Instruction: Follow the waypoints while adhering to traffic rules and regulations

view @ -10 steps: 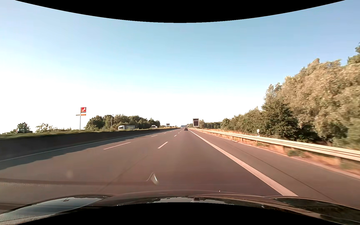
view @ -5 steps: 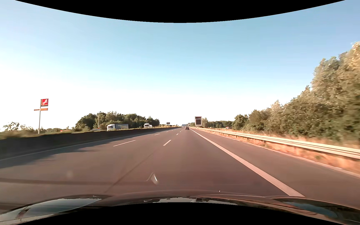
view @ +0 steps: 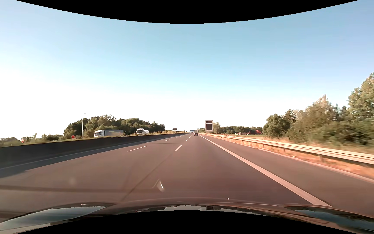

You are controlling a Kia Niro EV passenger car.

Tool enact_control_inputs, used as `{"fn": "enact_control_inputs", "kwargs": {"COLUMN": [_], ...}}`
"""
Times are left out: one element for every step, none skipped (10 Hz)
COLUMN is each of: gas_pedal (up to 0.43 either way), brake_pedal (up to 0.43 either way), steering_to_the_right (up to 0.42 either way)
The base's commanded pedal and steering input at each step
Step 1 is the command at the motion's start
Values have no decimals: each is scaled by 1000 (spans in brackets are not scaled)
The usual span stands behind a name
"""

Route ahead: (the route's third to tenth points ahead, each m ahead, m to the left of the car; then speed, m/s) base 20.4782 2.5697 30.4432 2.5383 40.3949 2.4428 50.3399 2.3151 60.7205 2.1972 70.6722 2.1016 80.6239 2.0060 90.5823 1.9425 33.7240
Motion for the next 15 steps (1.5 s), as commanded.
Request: {"fn": "enact_control_inputs", "kwargs": {"gas_pedal": [370,370,370,370,370,370,370,370,358,358,358,358,358,358,350], "brake_pedal": [0,0,0,0,0,0,0,0,0,0,0,0,0,0,0], "steering_to_the_right": [-5,-5,-5,-5,-5,-5,-5,-5,-5,-5,-3,-2,-2,-2,-2]}}
